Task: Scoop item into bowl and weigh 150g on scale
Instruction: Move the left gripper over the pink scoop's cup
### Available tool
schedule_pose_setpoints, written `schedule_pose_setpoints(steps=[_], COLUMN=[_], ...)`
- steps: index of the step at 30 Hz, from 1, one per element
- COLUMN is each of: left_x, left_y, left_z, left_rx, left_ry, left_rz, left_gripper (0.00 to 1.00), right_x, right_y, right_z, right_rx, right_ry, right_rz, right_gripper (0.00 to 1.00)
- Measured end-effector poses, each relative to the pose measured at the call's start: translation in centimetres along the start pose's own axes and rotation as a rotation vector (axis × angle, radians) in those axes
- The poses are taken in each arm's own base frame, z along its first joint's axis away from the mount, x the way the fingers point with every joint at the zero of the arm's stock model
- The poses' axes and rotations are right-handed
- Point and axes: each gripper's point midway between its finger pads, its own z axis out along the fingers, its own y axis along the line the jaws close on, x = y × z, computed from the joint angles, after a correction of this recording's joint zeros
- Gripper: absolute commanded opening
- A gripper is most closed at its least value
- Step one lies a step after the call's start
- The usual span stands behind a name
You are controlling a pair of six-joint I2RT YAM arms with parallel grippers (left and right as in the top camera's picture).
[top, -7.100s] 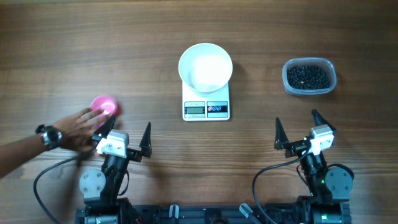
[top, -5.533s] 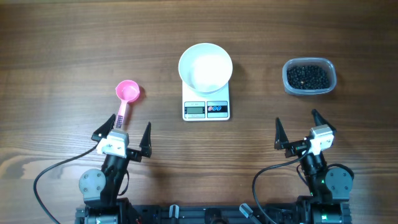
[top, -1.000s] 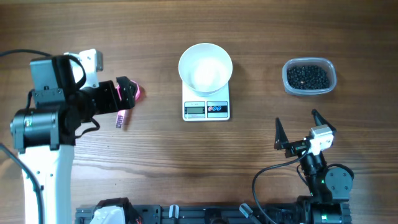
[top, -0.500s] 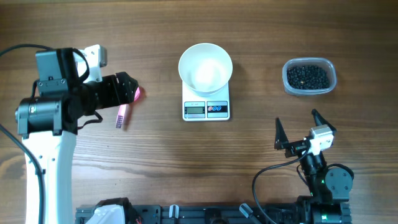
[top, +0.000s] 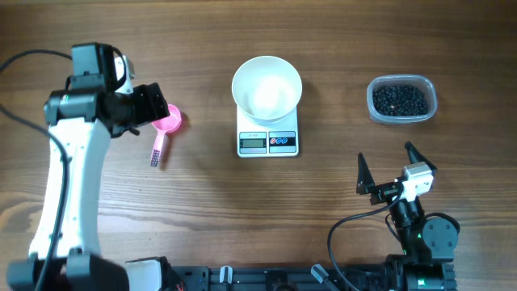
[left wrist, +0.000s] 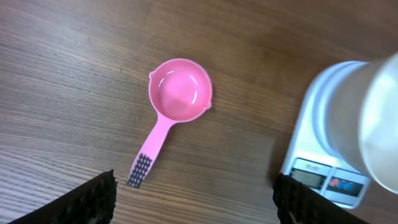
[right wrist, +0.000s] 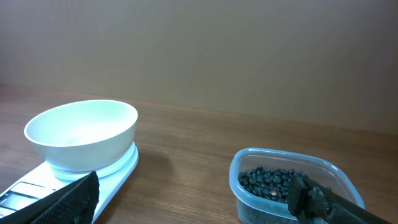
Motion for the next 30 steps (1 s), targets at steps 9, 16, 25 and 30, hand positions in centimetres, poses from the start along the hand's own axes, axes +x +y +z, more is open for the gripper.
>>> schedule_pose_setpoints(steps=[9, 16, 25, 30], left_x=[0.2, -1.4, -1.7, -1.9], left_y=[1.4, 4.1, 4.3, 4.3], left_z=[5.2, 5.8, 5.8, 5.8], left_rx=[-0.047, -0.082, -0.084, -0.082], left_ry=[0.11, 0.063, 0.051, 0.043], left_rz=[-0.049, -0.19, -0.216, -0.216], left_gripper=[0.82, 0.82, 0.82, 0.84], right_x=[0.0, 0.0, 0.0, 0.0], right_y=[0.0, 0.0, 0.0, 0.0], right_z=[0.0, 0.0, 0.0, 0.0], right_rx=[0.0, 0.0, 0.0, 0.0], right_ry=[0.0, 0.0, 0.0, 0.0], right_rz=[0.0, 0.0, 0.0, 0.0], right_gripper=[1.0, 1.0, 1.0, 1.0])
